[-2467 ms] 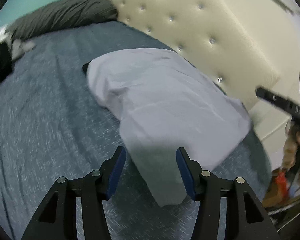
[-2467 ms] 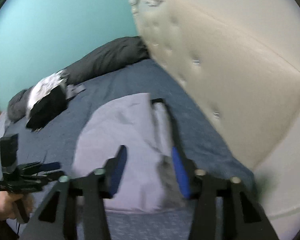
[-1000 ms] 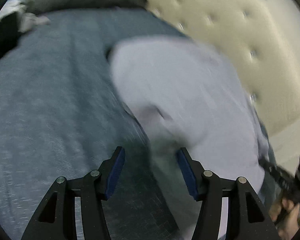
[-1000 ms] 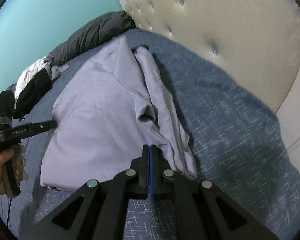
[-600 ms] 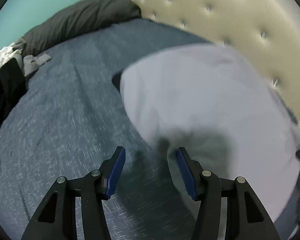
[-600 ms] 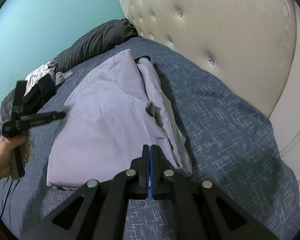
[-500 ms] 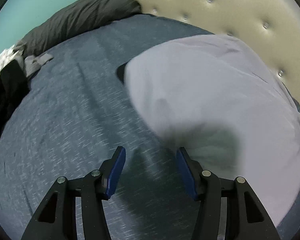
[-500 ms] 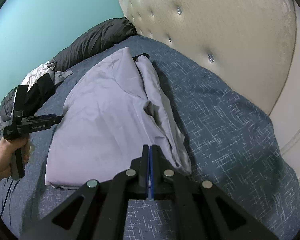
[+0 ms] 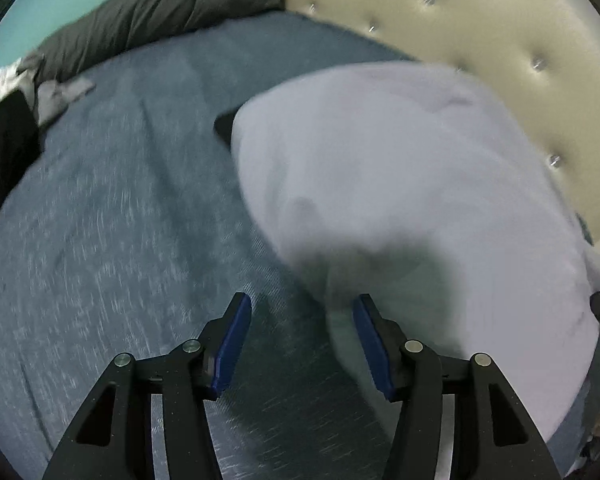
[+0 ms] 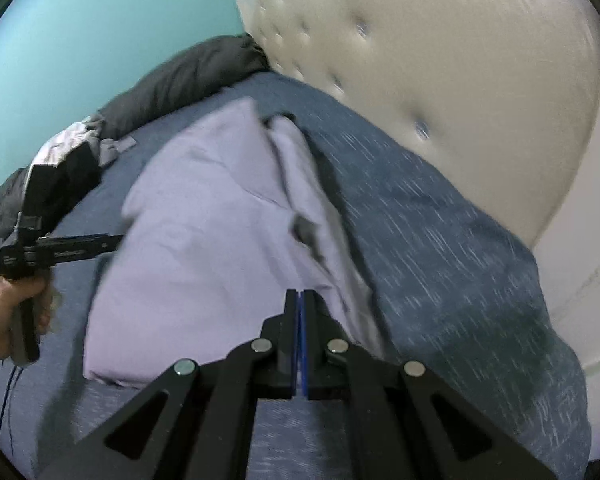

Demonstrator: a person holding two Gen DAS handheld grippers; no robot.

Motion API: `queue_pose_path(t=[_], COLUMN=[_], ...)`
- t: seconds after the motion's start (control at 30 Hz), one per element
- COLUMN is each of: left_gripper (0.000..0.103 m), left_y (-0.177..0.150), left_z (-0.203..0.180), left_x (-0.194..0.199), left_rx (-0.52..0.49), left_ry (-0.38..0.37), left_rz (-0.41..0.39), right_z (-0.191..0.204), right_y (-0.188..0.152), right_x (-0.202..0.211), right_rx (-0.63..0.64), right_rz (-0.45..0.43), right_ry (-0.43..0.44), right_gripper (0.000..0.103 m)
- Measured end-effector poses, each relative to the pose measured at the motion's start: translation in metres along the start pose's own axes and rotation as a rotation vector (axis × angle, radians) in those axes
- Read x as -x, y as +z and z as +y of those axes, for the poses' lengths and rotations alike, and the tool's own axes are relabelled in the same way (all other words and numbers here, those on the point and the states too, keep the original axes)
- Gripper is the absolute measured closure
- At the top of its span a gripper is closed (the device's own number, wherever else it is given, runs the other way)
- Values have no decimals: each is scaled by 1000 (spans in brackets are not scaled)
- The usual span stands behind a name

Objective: Fold clothes

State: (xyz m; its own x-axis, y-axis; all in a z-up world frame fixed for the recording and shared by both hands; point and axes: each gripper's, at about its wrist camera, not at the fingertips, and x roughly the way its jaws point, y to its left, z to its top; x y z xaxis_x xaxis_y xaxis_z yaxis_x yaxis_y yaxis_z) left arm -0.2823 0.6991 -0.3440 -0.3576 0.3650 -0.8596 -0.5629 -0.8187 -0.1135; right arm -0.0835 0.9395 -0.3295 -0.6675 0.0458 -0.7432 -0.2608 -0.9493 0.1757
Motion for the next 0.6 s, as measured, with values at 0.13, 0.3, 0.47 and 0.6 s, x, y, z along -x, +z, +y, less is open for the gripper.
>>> queue_pose_path(t=[0.13,0.3,0.47,0.6], left_gripper=[45,45,44,44], left_y=[-5,5,10,13], left_z=[11,21,11,26], left_x=[12,30,13,-4], left_rx=[-2,41,6,49], left_ry=[51,40,-1,14], left_rz=[-38,-108,-34,2], right_z=[-15,-1,8,0], right_y=[-6,7,9,-5], right_x=[9,22,4,0], right_rx=[-60,-44,-37,-55], right_rz=[-32,-105,-42,-20], right_ry=[-2,16,20,17], right_gripper=[103,103,103,103])
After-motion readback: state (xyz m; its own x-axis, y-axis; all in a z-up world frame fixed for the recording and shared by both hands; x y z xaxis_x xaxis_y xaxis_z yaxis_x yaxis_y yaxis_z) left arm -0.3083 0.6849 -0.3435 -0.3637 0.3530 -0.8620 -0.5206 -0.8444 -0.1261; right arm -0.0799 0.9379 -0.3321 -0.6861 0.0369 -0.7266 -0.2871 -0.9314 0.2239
